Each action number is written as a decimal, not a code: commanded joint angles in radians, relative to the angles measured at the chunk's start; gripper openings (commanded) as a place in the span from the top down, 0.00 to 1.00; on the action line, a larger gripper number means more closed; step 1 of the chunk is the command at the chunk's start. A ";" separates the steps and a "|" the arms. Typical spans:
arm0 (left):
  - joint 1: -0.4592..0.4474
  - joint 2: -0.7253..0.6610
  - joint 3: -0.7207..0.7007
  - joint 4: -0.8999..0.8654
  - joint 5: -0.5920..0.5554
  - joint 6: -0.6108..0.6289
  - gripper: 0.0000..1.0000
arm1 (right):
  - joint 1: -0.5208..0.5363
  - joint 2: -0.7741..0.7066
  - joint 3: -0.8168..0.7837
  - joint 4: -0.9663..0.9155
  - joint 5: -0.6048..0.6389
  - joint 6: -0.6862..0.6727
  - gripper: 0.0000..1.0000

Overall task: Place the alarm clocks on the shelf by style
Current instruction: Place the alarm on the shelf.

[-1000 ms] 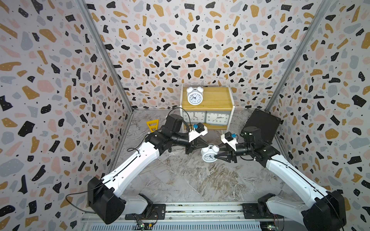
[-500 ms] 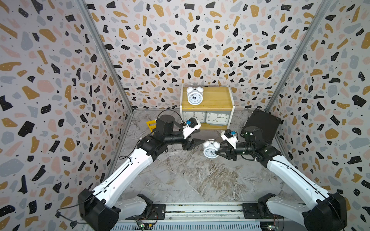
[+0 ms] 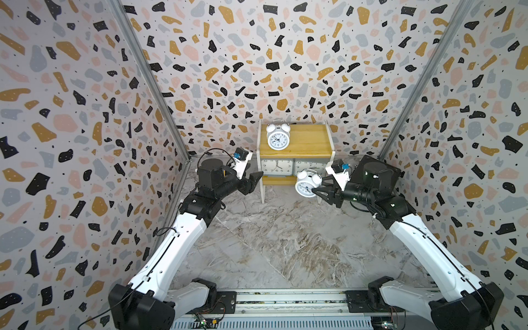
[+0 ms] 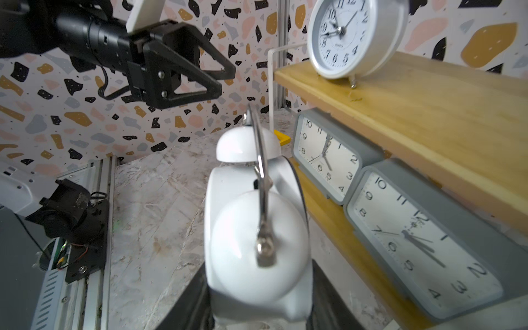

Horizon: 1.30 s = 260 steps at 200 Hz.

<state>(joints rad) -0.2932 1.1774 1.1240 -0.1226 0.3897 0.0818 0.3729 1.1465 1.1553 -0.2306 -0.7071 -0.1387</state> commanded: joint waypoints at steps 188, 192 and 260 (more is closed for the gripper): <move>0.048 0.247 0.109 0.173 0.081 -0.042 0.45 | -0.114 0.423 0.685 -0.109 -0.092 0.049 0.79; 0.048 0.249 0.111 0.172 0.082 -0.042 0.45 | -0.115 0.432 0.701 -0.124 -0.094 0.047 0.79; 0.057 0.274 0.128 0.163 0.115 -0.036 0.56 | -0.120 0.513 0.806 -0.204 -0.077 0.015 0.79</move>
<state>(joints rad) -0.2436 1.4380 1.2133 -0.0048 0.4751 0.0460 0.2573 1.6691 1.8870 -0.4263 -0.7673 -0.1051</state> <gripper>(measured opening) 0.455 0.464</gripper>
